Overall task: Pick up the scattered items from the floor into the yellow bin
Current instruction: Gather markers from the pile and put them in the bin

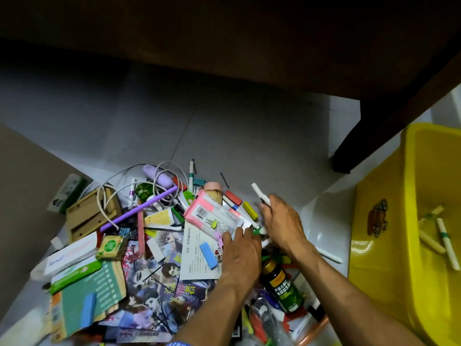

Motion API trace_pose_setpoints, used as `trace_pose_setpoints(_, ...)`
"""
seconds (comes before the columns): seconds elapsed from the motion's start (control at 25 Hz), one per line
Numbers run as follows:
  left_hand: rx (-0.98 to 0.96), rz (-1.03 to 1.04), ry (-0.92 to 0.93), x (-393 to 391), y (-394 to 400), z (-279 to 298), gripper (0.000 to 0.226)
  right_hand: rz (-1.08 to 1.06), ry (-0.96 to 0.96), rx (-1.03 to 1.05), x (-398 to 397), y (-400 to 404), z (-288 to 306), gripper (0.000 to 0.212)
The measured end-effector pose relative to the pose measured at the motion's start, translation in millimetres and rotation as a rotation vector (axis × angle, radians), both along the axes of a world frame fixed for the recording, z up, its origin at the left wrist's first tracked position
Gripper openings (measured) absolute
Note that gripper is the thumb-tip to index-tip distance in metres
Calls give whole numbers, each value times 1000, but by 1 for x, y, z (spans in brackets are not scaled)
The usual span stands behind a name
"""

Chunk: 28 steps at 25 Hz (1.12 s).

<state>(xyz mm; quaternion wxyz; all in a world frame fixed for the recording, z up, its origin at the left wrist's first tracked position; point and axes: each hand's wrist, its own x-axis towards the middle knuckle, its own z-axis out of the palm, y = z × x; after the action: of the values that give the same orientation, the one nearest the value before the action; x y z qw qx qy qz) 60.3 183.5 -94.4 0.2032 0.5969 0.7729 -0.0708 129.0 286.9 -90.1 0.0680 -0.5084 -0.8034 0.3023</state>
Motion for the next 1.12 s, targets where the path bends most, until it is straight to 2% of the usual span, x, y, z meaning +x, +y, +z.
trace_pose_setpoints(0.12, -42, -68, 31, 1, 2, -2, 37, -102, 42, -59, 19, 9, 17, 17)
trace_pose_setpoints(0.24, -65, -100, -43, -5, 2, -1, 49, -386, 95, -49, 53, 2, 22, 17)
trace_pose_setpoints(0.32, -70, -131, -116, -9, 2, 1, 49, -492, 40, -50, 75, -17, 14, 17)
trace_pose_setpoints(0.44, 12, -66, -316, -13, -5, 5, 37, -471, -116, -39, 96, -38, -3, 24)
trace_pose_setpoints(0.56, 108, 45, -492, -14, -15, 11, 30, -447, -254, -128, 104, -39, -12, 48)
trace_pose_setpoints(0.64, 163, 106, -576, -11, -19, 17, 20, -416, -344, -150, 105, -42, -16, 47)
trace_pose_setpoints(0.76, 189, 382, -866, -6, -24, 28, 8, -387, -373, -95, 103, -49, -22, 33)
trace_pose_setpoints(0.88, 235, 685, -1105, -11, -27, 33, 11, -394, -346, -107, 97, -51, -19, 14)
trace_pose_setpoints(1.0, 274, 881, -1344, -14, -33, 44, 14, -400, -325, -131, 91, -58, -15, 6)
trace_pose_setpoints(1.08, 305, 942, -1396, -18, -40, 53, 15, -386, -185, -138, 82, -65, -4, 6)
trace_pose_setpoints(1.12, 311, 964, -1428, -21, -43, 58, 15, -360, -54, -172, 76, -69, 5, 5)
